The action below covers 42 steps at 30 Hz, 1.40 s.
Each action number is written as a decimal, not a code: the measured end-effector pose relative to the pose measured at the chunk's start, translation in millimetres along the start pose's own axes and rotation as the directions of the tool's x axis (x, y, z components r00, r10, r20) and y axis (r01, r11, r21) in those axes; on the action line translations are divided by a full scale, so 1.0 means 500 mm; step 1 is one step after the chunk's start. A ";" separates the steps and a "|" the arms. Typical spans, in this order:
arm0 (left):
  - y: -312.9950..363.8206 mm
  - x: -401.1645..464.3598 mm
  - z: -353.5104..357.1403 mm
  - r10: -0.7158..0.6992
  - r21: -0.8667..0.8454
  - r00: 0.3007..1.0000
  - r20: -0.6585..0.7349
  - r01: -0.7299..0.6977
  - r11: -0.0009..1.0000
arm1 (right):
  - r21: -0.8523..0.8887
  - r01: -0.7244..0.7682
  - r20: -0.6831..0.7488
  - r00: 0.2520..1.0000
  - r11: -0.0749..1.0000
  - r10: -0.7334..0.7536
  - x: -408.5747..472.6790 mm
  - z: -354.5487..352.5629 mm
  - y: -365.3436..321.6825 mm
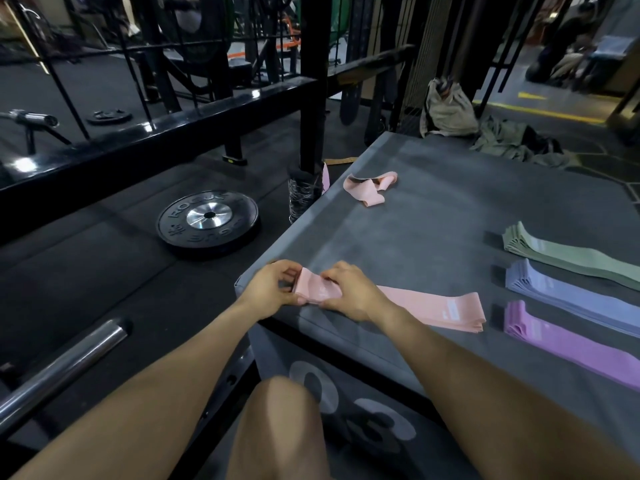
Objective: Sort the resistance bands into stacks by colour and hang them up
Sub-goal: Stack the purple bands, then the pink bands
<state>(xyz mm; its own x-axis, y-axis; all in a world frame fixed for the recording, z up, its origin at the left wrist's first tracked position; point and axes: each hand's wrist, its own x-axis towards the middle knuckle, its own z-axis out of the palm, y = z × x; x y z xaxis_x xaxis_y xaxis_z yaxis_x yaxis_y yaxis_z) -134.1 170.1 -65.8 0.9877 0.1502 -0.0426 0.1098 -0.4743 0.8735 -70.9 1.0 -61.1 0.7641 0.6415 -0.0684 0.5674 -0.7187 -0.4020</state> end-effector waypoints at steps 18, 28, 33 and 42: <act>0.179 0.026 0.208 0.296 0.490 0.920 0.256 -0.387 0.781 | -0.161 -0.215 0.003 0.976 0.963 0.218 -0.193 -0.160 0.182; 0.175 0.053 0.250 0.113 0.611 0.887 0.448 -0.396 0.685 | -0.192 -0.236 0.085 0.963 0.953 0.256 -0.234 -0.166 0.262; 0.175 0.057 0.249 0.106 0.620 0.881 0.462 -0.406 0.672 | -0.177 -0.213 0.094 0.968 0.961 0.232 -0.239 -0.164 0.265; 0.235 0.165 0.215 0.156 0.494 0.957 0.243 -0.260 0.829 | -0.018 -0.224 -0.070 0.972 0.974 0.223 -0.118 -0.241 0.253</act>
<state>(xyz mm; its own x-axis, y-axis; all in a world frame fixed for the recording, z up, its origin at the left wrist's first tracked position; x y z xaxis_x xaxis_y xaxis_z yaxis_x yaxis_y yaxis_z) -27.6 33.4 -19.0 0.9898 -0.1407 -0.0224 -0.1112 -0.8613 0.4958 -7.1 -160.0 2.0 0.8909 0.4449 -0.0918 0.3869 -0.8490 -0.3598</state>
